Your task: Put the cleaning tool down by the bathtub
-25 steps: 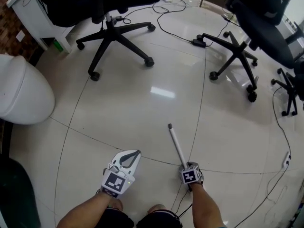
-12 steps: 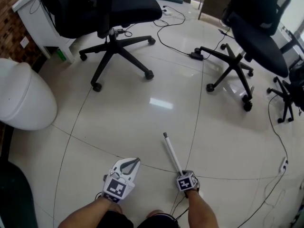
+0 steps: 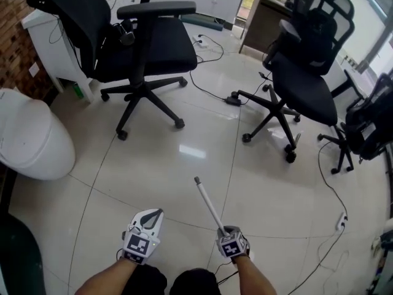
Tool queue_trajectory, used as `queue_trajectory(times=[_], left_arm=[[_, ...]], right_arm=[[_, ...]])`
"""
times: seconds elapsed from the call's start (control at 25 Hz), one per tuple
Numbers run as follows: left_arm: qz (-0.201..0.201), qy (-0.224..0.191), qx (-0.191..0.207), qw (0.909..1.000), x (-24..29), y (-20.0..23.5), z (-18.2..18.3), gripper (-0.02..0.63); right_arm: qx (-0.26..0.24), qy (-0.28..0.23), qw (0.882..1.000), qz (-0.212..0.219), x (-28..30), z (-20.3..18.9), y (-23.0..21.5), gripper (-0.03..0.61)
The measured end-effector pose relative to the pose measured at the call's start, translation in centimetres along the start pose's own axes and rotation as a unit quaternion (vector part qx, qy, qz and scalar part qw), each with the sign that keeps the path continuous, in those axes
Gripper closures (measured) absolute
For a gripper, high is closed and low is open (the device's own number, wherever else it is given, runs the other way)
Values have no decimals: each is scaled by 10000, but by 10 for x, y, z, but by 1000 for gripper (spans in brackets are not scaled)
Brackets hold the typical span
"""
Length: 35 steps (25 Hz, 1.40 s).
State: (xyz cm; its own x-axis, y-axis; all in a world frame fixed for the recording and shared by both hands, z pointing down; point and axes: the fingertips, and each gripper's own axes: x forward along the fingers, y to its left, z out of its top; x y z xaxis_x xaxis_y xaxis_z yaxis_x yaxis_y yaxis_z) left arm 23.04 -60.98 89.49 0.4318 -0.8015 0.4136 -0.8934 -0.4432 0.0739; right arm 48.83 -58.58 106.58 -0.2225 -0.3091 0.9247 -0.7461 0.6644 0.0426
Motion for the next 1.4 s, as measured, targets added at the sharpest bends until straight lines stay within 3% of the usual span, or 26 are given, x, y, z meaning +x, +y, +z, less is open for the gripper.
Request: queue_trajectory(times=[0.28,0.64,0.88,1.08,1.2,1.4], left_arm=[[197,16,-142,9997,-86,-13,105,609],[432,-158,-142,9988,-219,-35,270,614],[791,-354,-16,9962,-302,-58,376,614],[1196,-637,183,9906,-353,-83,448,614],[1391,-812,227,9867,-381,-89,469,614],[1791,-850,-34,9802,-419,-84,458,614]], right_arm=[[-278,-271,9992,-4,-157,50,25,486],[-532,-865,9945,-268,-388,128,47,486],[-874,-1449,9845,-459,-524,185,60,486],[-1202,-2048,9687,-731,-625,219,63,486],[-1516,-2283,9579,-856,-658,222,71,486],[-1886,-2353,9497,-844,-671,220,92,486]])
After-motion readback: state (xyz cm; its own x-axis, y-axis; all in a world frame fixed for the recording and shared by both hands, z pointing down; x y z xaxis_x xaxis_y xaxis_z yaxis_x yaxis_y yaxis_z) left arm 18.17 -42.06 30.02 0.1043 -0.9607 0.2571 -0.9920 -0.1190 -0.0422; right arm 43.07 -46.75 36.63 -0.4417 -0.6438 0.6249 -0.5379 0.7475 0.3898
